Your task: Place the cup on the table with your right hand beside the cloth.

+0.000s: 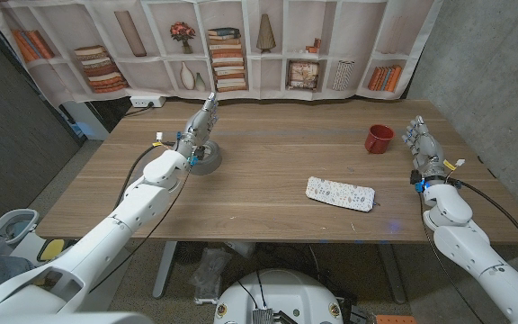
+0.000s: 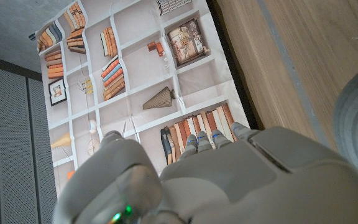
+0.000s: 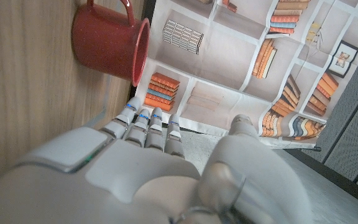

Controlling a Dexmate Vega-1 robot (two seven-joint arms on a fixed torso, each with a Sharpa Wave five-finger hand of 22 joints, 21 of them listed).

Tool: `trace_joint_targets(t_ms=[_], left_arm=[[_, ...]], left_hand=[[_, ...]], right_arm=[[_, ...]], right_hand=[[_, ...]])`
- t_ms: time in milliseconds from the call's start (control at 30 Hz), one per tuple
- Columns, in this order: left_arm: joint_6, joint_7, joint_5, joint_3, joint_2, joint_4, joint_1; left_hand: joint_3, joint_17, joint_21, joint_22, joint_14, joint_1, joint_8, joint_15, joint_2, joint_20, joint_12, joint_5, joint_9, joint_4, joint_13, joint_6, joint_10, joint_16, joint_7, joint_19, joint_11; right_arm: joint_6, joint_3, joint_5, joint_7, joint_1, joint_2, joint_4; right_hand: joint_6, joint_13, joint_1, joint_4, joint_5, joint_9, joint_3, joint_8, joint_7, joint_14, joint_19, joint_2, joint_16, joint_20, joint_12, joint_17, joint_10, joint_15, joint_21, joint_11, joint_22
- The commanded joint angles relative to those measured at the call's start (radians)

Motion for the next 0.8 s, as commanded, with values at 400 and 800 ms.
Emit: trace_joint_targets(t_ms=[400,800], left_arm=[[0.006,0.019,-0.005,-0.010,0.009,-0.034,0.025],[0.002,0.015,-0.005,-0.008,0.004,-0.028,0.020]], left_hand=[[-0.008,0.002,0.008,0.004,0.004,0.015,0.004,-0.002,0.001,-0.042,-0.003,-0.002,0.003,-0.002,0.004,0.012,0.001,0.000,0.002,-0.031,0.001],[-0.010,0.002,0.008,0.004,0.004,0.016,0.003,-0.003,0.002,-0.038,-0.003,-0.003,0.003,-0.002,0.004,0.012,0.003,0.000,0.000,-0.031,0.001]], right_arm=[[-0.009,-0.039,-0.063,-0.016,0.049,-0.013,0.053],[-0.027,-0.053,-0.103,-0.046,0.055,-0.032,0.045]], right_hand=[[-0.056,0.005,0.063,-0.052,0.032,0.001,-0.003,-0.016,-0.035,-0.026,-0.010,-0.047,-0.008,0.016,-0.015,0.003,-0.029,-0.002,-0.031,-0.022,0.001],[-0.195,0.007,0.189,-0.106,0.110,0.003,-0.005,-0.024,-0.039,-0.084,-0.010,-0.098,-0.014,0.010,-0.034,0.003,-0.136,0.005,-0.078,-0.027,0.002]])
